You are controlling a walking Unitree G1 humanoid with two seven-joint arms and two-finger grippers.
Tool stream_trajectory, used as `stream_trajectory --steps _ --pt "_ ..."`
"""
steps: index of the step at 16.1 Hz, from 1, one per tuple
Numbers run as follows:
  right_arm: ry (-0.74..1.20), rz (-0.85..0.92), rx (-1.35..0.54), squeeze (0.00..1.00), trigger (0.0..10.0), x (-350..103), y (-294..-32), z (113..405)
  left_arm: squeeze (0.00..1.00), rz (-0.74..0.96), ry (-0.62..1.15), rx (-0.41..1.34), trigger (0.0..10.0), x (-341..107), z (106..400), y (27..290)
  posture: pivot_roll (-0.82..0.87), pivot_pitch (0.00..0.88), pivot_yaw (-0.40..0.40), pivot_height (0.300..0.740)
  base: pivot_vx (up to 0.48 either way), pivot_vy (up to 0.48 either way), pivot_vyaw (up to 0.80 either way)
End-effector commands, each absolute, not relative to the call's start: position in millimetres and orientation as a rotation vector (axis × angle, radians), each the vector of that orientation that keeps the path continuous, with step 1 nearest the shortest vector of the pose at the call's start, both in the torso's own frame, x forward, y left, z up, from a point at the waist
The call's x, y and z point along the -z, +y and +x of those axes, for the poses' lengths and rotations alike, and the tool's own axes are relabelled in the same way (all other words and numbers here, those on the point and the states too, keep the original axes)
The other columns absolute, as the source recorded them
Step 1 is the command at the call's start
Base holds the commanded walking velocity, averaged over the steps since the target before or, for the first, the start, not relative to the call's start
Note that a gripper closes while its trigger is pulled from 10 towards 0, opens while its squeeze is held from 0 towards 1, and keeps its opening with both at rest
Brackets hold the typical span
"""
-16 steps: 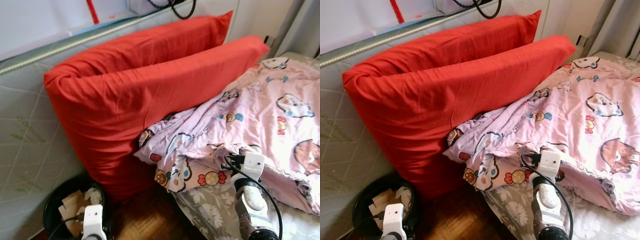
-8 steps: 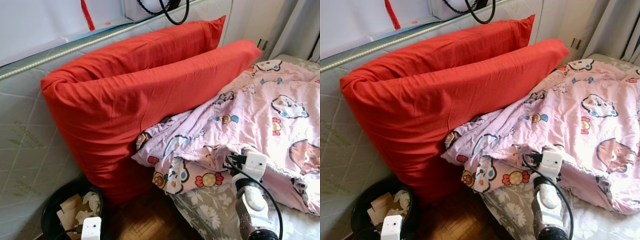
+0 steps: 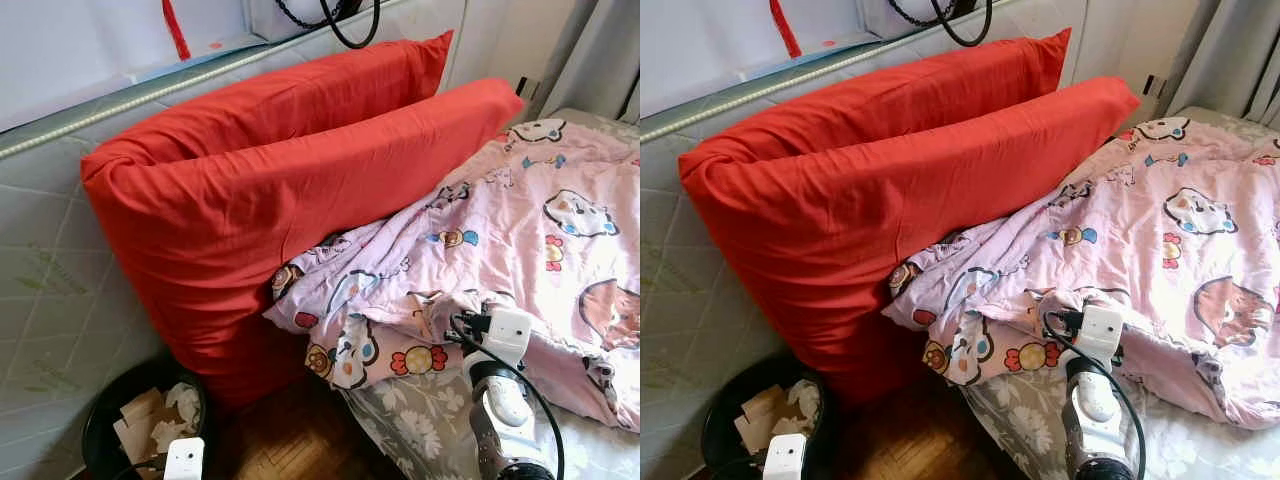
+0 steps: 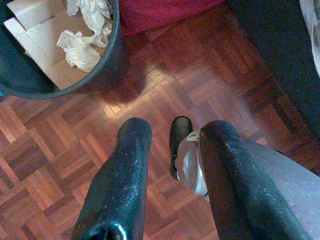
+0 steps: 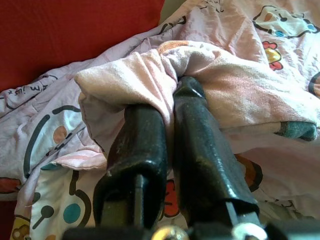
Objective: Clean up the room
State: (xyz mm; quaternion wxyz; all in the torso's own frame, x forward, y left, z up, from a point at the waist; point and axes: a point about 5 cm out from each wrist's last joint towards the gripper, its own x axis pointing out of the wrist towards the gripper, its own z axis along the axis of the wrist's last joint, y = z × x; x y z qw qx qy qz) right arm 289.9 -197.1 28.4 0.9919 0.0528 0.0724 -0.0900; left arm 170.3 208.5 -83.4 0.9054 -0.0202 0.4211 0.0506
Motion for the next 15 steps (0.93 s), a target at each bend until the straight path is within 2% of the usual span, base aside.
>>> stream_trajectory --steps 1,15 --pt "0.156 0.105 0.184 0.0 10.0 -26.4 -197.7 288.8 0.0 -0.027 0.894 -0.1 10.0 86.0 163.7 211.1 0.04 0.093 0.048 0.74 0.0 0.0 0.0" --pt "0.156 0.107 0.201 0.0 10.0 -26.5 -199.3 288.6 0.0 -0.029 0.9 -0.105 10.0 86.5 162.7 211.8 0.04 0.12 0.048 0.74 0.0 0.0 0.0"
